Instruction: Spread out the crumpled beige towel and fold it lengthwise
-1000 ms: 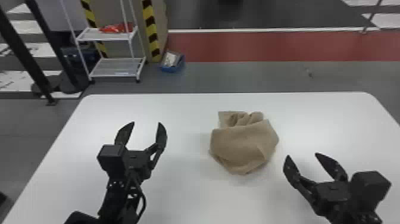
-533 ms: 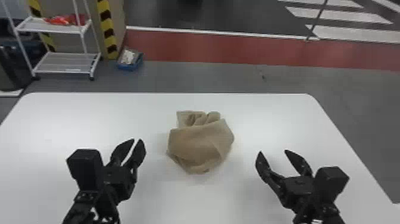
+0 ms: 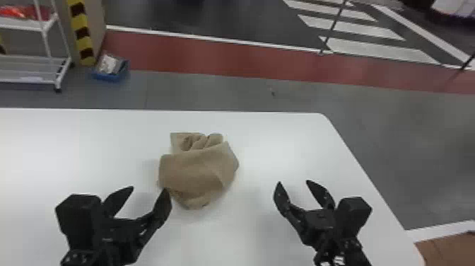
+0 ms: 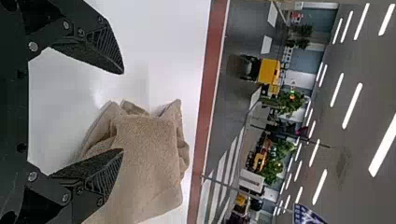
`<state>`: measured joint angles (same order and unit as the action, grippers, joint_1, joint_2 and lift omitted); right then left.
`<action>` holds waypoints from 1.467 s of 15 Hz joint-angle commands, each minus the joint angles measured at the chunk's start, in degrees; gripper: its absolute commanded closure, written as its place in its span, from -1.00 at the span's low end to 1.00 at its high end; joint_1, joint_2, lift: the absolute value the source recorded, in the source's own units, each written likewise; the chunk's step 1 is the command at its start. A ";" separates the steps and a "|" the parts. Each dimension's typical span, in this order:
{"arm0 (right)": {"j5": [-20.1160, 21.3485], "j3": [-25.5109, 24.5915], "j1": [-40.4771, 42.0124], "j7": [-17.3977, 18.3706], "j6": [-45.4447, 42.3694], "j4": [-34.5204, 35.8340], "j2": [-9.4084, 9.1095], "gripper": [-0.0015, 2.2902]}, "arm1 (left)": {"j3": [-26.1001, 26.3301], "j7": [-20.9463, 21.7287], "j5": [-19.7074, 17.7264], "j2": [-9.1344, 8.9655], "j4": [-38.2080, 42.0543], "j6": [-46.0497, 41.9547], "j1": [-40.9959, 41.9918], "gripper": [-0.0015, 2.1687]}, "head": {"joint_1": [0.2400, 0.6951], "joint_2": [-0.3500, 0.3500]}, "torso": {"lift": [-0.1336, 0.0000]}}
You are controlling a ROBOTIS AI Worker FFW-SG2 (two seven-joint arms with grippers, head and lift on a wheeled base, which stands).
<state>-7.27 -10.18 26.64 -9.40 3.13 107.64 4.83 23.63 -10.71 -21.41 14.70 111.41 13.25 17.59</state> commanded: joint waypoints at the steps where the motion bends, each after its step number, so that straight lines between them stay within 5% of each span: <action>1: -0.38 -0.19 -0.01 -0.35 0.00 -0.07 0.09 -0.78 | 2.92 -0.54 1.19 0.06 -0.05 0.07 -0.02 -0.70 | 1.00 -0.86 | -0.85; 12: -2.75 -1.51 0.60 -1.94 1.76 1.87 0.18 -0.78 | 18.12 -7.83 8.05 -2.40 -10.25 -2.56 -7.84 -0.69 | 1.00 -1.00 | -0.85; 22: -3.90 -2.13 0.08 -2.29 3.87 1.87 0.97 -0.78 | 17.86 -8.80 8.22 -2.84 -12.97 -2.56 -10.83 -0.50 | 1.00 -1.00 | -0.85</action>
<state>-11.06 -12.31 26.76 -11.62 6.99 109.64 5.79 41.62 -19.51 -13.25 11.82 98.82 10.68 6.77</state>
